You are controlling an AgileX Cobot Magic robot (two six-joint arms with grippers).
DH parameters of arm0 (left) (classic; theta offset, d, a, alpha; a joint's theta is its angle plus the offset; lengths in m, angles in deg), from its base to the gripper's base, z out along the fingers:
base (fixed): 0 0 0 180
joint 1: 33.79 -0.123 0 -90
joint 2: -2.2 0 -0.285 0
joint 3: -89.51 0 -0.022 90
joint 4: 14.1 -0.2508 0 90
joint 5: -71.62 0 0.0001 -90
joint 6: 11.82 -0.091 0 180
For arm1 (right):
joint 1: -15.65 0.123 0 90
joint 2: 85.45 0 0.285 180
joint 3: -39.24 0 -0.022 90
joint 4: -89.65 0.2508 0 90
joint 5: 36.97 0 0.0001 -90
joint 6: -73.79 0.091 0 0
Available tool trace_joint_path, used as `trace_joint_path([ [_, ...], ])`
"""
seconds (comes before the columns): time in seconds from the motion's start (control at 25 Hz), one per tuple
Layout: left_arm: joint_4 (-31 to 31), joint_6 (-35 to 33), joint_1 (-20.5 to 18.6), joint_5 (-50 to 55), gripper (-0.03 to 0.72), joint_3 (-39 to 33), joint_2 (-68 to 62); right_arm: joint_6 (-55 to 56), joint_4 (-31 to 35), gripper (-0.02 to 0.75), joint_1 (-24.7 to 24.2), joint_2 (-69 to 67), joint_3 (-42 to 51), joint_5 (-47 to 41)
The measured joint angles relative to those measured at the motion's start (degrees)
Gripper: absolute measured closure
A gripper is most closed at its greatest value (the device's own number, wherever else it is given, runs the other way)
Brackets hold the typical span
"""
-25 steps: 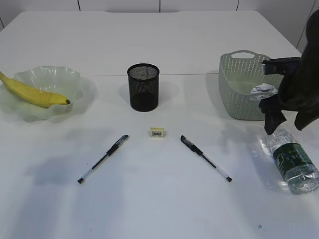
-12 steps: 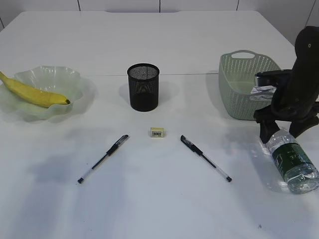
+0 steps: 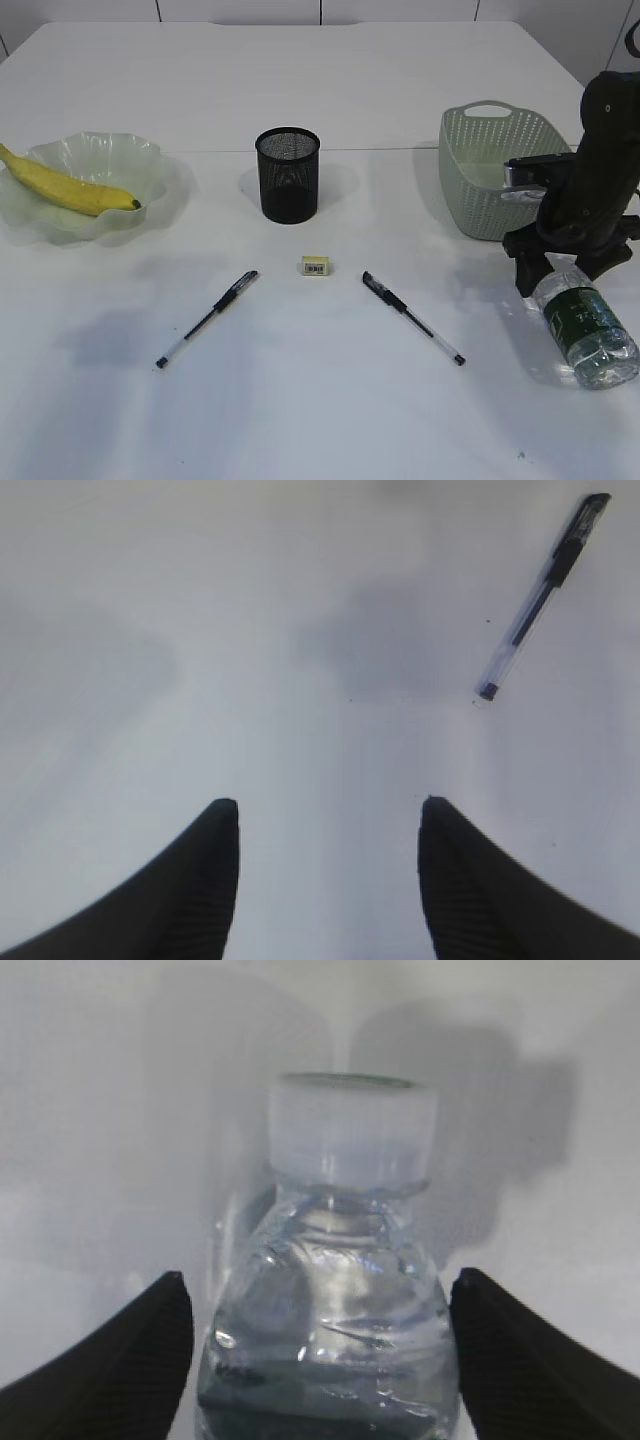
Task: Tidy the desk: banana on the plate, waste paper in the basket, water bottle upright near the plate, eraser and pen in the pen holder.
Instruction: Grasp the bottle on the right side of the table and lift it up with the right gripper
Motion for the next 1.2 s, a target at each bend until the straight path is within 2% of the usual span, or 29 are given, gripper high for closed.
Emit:
trace_joint_path([
  [0.2, 0.1, 0.0, 0.0, -0.1, 0.291, 0.0, 0.0, 0.0, 0.0, 0.165, 0.0, 0.0, -0.1, 0.0],
  [0.44, 0.1, 0.0, 0.0, -0.1, 0.291, 0.0, 0.0, 0.1, 0.0, 0.305, 0.0, 0.0, -0.2, 0.0],
  [0.52, 0.1, 0.0, 0.0, -0.1, 0.291, 0.0, 0.0, 0.2, 0.0, 0.328, 0.0, 0.0, -0.2, -0.3],
  [0.96, 0.1, 0.0, 0.0, -0.2, 0.291, 0.0, 0.0, 0.3, 0.4, 0.334, 0.0, 3.7, -0.2, -4.3],
  [1.2, 0.1, 0.0, 0.0, -0.2, 0.291, 0.0, 0.0, 0.1, 3.7, 0.334, 0.0, 7.7, -0.2, -7.4],
])
